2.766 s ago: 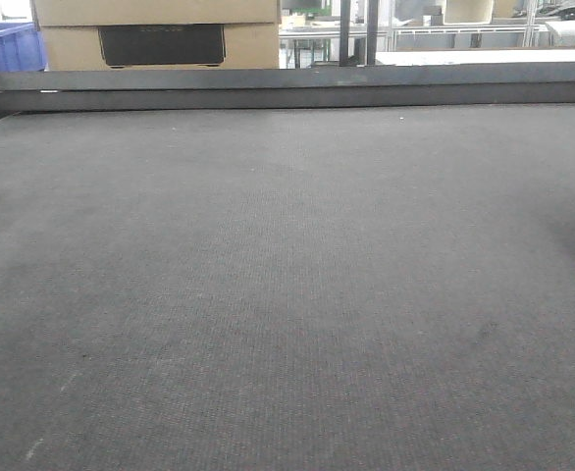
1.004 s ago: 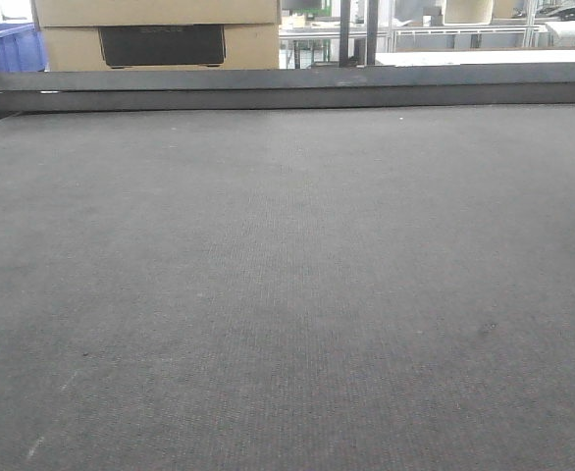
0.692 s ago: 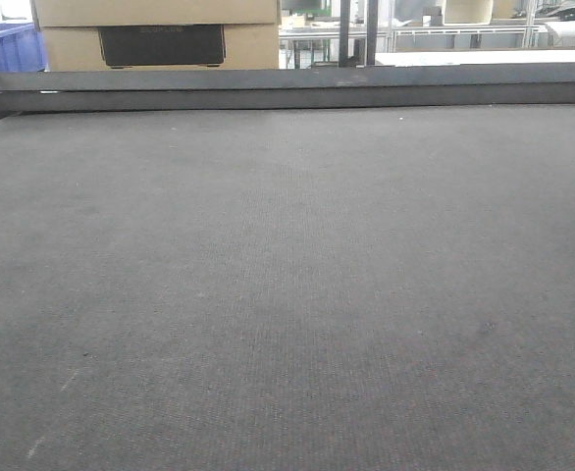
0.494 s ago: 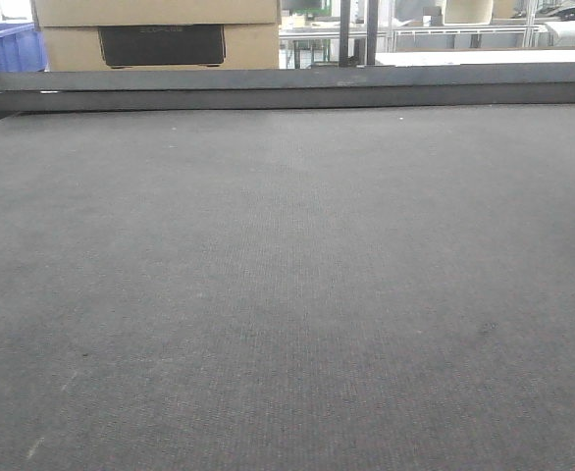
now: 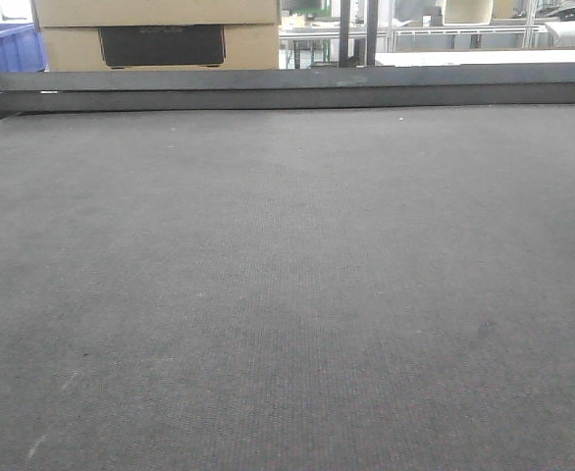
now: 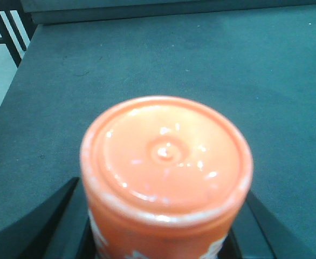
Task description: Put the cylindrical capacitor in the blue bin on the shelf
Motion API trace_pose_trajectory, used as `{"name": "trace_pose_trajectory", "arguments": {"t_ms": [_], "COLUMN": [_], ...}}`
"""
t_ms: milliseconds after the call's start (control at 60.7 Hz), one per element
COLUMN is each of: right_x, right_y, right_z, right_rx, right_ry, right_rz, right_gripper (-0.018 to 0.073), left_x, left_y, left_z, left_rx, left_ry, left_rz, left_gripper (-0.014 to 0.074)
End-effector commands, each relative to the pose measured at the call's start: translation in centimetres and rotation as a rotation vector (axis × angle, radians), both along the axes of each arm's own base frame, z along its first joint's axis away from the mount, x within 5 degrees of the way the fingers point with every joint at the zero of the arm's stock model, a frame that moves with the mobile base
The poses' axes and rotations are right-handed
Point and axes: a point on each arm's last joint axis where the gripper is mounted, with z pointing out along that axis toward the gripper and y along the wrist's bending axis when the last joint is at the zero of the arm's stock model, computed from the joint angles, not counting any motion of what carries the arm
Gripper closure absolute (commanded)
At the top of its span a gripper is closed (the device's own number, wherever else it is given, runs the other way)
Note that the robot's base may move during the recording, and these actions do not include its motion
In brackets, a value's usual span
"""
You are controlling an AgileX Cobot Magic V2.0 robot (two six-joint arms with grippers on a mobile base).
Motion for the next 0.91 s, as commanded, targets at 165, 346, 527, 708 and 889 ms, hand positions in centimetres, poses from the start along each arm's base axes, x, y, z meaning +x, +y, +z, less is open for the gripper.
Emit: {"name": "trace_pose_trajectory", "arguments": {"t_ms": [165,346,527,708,889], "right_x": [-0.18,-0.18,-0.18,-0.18,-0.18], "right_y": [-0.05,-0.05,-0.05,-0.05,-0.05], "right_z": [0.68,0.68,0.68,0.68,0.68], "right_rx": [0.004,0.004,0.004,0.004,0.004], "right_ry": [-0.052,-0.052,-0.052,-0.052,-0.052], "right_rz": [-0.003,-0.003,-0.003,-0.003,-0.003], "right_gripper": [0.0650,0.0650,0.0650,0.0650,0.0650], "left_x": [-0.07,-0.07,-0.07,-0.07,-0.07], "left_y": [-0.07,-0.07,-0.07,-0.07,-0.07], "left_z": [0.42,0.42,0.42,0.42,0.42], "left_rx": [-0.002,-0.002,-0.002,-0.002,-0.002], "left_ry": [-0.026,-0.026,-0.026,-0.026,-0.026], "left_rz": [-0.007,-0.007,-0.007,-0.007,-0.007], "left_gripper": [0.0707,0.0707,0.0707,0.0707,0.0707]}}
